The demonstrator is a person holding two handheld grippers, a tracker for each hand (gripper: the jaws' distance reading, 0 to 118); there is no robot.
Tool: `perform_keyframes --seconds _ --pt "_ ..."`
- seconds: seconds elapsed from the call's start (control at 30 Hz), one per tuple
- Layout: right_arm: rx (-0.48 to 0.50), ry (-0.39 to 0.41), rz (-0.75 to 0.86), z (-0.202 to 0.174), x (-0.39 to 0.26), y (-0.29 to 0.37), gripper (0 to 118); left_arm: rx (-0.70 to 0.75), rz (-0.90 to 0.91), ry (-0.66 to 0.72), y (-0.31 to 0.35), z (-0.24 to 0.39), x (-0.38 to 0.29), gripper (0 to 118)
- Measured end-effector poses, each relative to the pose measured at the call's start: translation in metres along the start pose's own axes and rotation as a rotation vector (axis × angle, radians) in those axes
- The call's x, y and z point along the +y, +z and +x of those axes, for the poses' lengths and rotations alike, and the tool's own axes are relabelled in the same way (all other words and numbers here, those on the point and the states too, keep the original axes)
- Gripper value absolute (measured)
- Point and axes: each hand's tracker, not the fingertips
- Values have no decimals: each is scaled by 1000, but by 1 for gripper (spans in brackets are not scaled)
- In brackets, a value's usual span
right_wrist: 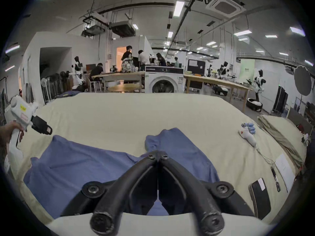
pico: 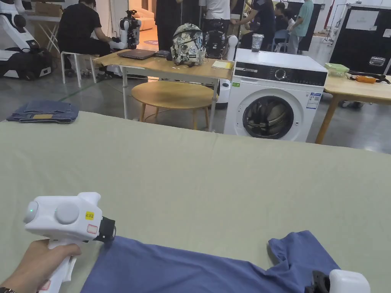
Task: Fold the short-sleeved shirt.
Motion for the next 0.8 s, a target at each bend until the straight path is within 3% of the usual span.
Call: perform_keyframes --seconds 0.1,0.2,0.37,0.47,0.53,0.8 --pt "-14 18 -30 5 -7 -6 0 2 -52 17 -21 4 6 56" --pt "-30 26 -59 12 -12 -13 0 63 -158 1 -42 11 2 56" --pt "-41 22 -98 19 -19 -19 0 161 -119 -111 -31 43 -10 53" --pt "-35 7 -121 23 -20 -24 0 170 -114 -169 -25 55 -15 29" --pt "-34 -11 -133 27 -20 -27 0 152 -104 -169 -22 60 -17 0" --pt "-33 -35 -260 70 5 -58 0 97 64 -133 28 57 -28 0"
